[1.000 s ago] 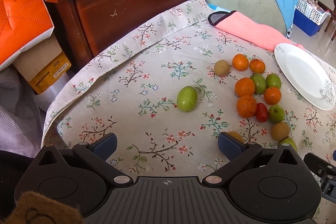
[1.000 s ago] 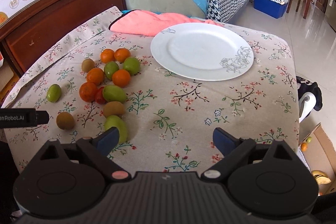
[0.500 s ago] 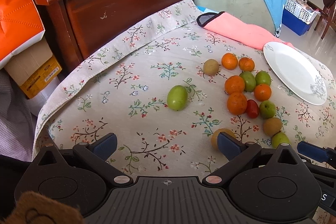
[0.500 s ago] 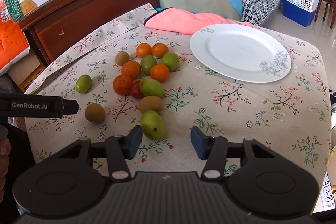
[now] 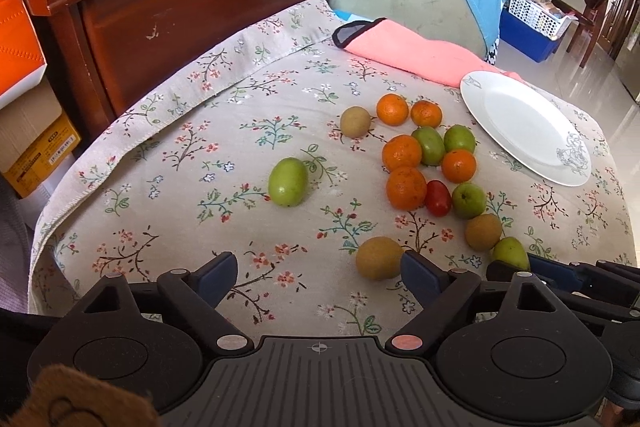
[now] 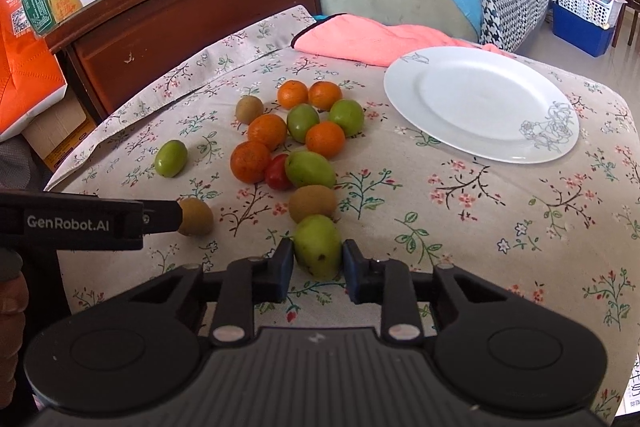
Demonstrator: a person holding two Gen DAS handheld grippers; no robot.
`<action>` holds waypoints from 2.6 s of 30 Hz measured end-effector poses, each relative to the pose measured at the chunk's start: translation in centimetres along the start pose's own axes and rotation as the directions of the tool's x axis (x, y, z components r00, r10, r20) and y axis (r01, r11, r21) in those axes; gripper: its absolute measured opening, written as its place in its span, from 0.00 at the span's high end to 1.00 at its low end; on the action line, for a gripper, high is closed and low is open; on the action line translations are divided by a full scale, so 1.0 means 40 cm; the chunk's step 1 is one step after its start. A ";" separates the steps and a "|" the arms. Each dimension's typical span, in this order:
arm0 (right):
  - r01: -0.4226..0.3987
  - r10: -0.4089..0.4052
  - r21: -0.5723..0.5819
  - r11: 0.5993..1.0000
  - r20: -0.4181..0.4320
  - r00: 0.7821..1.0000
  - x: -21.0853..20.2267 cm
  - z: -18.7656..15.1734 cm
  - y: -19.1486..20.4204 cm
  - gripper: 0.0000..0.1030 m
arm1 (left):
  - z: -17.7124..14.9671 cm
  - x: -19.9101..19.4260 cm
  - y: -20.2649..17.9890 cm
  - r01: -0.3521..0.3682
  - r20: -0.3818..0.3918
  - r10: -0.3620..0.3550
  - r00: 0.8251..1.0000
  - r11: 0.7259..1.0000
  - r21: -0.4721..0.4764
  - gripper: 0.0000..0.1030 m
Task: Organize fruits
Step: 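Close the right tool on a green mango while the left tool grasps a brown kiwi, then carry both fruits onto the white plate and open both tools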
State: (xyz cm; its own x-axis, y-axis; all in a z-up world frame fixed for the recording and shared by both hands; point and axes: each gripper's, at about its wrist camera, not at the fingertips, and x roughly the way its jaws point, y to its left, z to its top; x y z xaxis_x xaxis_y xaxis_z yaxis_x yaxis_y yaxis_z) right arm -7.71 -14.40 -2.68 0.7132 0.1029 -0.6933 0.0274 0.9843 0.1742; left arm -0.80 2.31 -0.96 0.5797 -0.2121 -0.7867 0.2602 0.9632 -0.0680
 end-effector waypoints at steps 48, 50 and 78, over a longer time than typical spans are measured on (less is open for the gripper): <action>0.039 -0.043 0.117 0.992 0.036 0.998 -0.062 0.045 -0.064 0.74 | 0.013 -0.019 -0.130 0.102 0.115 -0.121 0.986 0.982 0.158 0.73; 0.032 -0.037 0.116 0.993 0.046 0.998 -0.069 0.058 -0.068 0.74 | 0.029 -0.022 -0.134 0.123 0.120 -0.142 0.983 0.981 0.149 0.73; 0.062 -0.076 0.378 0.924 0.021 0.997 -0.016 0.192 -0.300 0.74 | 0.187 0.125 -0.303 0.316 0.073 -0.346 0.936 0.911 0.264 0.73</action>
State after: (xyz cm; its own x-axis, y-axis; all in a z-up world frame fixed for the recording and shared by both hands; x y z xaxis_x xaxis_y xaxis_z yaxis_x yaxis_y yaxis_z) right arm -3.13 -27.37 1.05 0.7240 0.0246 -0.6894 0.3347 0.8613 0.3822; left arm 4.74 -11.67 0.51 0.5090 -0.5434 -0.6675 0.6242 0.7670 -0.1486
